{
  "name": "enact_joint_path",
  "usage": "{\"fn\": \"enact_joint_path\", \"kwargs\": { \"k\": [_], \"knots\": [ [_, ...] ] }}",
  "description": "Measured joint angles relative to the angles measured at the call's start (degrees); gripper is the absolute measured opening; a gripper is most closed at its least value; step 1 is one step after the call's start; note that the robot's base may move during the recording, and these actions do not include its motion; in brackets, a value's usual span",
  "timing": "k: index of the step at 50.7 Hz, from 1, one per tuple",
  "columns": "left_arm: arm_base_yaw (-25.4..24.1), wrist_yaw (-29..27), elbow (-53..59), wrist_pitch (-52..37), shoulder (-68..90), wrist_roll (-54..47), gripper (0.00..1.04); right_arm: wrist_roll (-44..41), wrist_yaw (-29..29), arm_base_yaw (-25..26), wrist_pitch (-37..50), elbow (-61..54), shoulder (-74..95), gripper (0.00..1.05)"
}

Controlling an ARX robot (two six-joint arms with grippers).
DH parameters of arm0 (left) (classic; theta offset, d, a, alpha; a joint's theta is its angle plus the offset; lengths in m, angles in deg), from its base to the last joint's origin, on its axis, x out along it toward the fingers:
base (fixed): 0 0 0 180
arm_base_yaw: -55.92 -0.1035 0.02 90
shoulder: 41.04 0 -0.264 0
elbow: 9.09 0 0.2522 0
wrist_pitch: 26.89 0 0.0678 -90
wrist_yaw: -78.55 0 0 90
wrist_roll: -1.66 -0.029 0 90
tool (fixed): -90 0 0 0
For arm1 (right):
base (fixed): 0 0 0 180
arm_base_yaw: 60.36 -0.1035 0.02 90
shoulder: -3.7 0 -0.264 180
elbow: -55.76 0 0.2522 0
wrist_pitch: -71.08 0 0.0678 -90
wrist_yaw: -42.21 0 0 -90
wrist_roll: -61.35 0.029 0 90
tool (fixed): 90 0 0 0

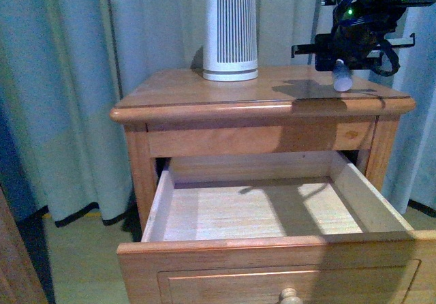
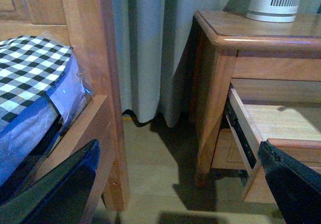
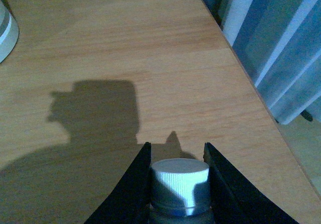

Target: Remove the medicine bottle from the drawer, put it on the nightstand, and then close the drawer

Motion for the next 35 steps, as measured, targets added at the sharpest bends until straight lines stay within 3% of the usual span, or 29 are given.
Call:
{"fn": "enact_joint_path", "kwargs": {
  "k": [9, 18, 35],
  "knots": [
    [0.0, 0.0, 0.0, 0.0, 0.0, 0.0, 0.98, -0.28, -0.02, -0.02, 4.44, -0.04, 0.79, 0.6],
    [0.0, -0.02, 0.0, 0.0, 0.0, 0.0, 0.98, -0.15, 0.92, -0.02, 13.68, -8.72, -6.16, 0.98],
    [0.0, 0.0, 0.0, 0.0, 0.0, 0.0, 0.98, -0.24, 2.29, 2.16, 19.32, -38.86, -38.6, 0.98]
  ]
}}
